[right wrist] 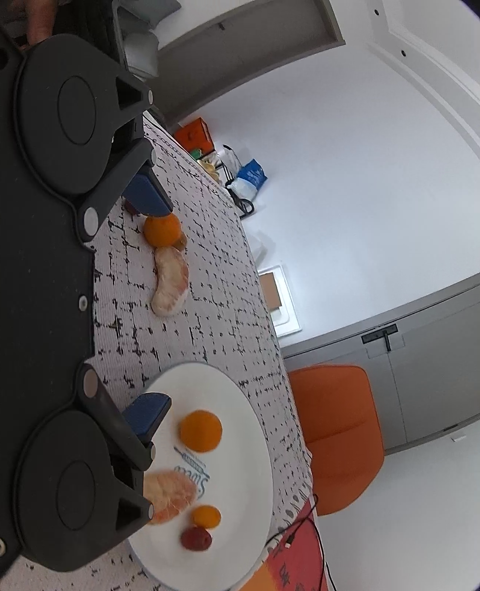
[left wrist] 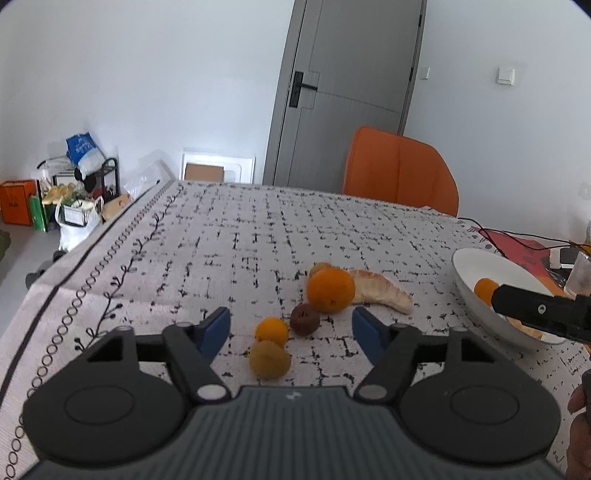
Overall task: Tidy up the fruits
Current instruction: 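Move both open grippers back to the remaining fruit pile, then grasp the yellowish round fruit with the left gripper while the right approaches an orange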
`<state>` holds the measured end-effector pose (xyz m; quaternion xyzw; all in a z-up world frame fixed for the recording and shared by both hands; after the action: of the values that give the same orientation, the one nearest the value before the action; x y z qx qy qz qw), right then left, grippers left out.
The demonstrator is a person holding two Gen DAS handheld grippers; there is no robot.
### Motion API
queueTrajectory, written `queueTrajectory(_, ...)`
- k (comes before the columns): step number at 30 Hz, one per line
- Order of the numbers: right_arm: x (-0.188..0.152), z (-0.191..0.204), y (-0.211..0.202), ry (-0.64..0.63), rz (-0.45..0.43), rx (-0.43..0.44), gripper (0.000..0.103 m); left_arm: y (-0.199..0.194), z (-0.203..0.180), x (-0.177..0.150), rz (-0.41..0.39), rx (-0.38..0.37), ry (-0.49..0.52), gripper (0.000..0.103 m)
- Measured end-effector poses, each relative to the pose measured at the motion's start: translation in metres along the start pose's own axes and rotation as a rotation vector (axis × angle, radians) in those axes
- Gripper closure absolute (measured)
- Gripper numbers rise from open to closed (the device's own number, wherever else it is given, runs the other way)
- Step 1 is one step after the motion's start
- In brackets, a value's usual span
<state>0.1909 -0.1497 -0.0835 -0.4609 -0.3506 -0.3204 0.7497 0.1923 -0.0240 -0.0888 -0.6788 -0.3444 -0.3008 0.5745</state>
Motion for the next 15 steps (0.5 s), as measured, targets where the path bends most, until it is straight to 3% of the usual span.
queueTrajectory(10,-0.005,0.01,0.017,-0.011,0.028,0.023,0.004,0.017,0.011,-0.019,0.072,0.004,-0.026,0.05)
queueTrajectory(12,-0.005,0.014,0.021,-0.02,0.035,0.03,0.007,0.019,0.012,-0.021,0.086,-0.005,-0.034,0.069)
queueTrajectory(15,-0.006,0.021,0.027,-0.03,0.051,0.045,0.012,0.02,0.015,-0.02,0.093,-0.016,-0.046,0.077)
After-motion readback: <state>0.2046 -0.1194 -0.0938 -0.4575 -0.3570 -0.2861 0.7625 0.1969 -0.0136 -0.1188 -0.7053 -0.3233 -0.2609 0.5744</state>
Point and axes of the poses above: each gripper's, at about its wrist camera, not at the fingertips, and y roughly the way its jaws point, z to its left, x to its top, the point moved 10 cm from there along y, roughly the way its jaws point, and after that the axes turned 5 degrees about z, right-handed, at the moved point
